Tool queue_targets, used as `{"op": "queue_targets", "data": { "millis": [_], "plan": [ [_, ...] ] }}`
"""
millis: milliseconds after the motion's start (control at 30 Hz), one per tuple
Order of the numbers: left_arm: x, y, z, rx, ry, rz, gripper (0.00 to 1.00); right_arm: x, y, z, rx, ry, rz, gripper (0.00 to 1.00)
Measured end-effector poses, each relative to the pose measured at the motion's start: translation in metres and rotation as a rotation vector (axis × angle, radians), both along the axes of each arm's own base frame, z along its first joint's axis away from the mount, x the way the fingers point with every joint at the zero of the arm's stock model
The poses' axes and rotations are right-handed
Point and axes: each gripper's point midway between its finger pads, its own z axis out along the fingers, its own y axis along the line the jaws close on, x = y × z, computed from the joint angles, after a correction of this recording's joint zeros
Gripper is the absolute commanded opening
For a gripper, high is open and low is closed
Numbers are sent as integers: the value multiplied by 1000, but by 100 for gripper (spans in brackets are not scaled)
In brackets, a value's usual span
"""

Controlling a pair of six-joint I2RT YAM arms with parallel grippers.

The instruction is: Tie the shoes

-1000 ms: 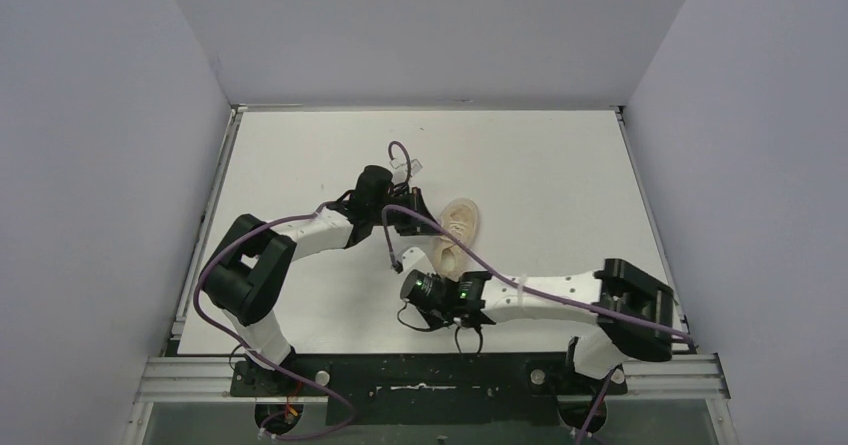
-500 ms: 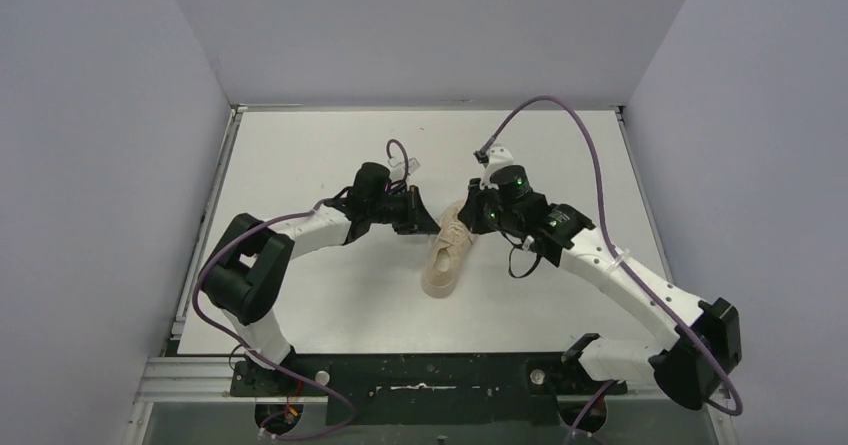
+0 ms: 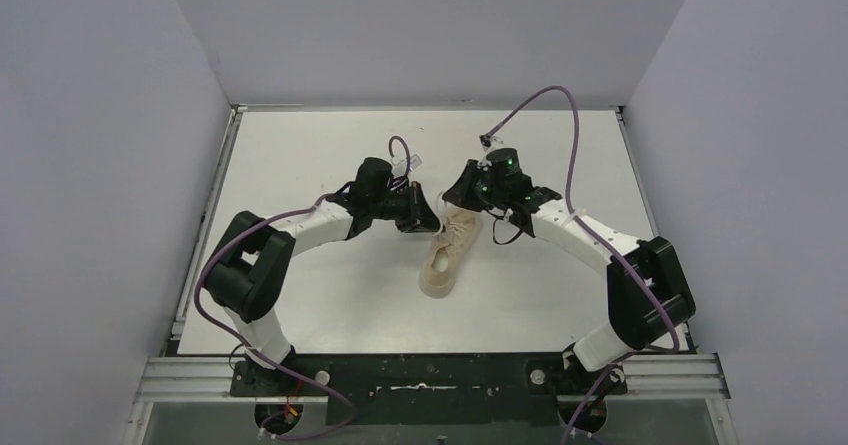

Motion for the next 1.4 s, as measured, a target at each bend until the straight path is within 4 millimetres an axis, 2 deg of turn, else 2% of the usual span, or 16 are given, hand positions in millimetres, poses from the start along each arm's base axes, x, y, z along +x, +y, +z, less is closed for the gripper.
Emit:
{"op": "queue_targets", "data": {
  "millis": [100, 233, 533, 733, 1100, 1400],
  "plan": [
    [0, 0, 0, -3, 10, 3, 0, 6, 5, 0, 50, -6, -22, 0],
    [0, -1, 1, -9, 26, 11, 0, 6, 6, -10, 73, 13, -44, 0],
    [1, -3, 2, -22, 38, 22, 0, -3, -3, -39, 84, 75, -109, 0],
    [2, -4, 1, -26, 43, 26, 0, -6, -9, -49, 74, 87, -138, 0],
    [1, -3, 1, -25, 46, 27, 0, 9, -30, -34, 65, 21, -177, 0],
    [1, -4, 0, -25, 53, 29, 0, 6, -18, -31, 112, 29, -178, 0]
  ]
}}
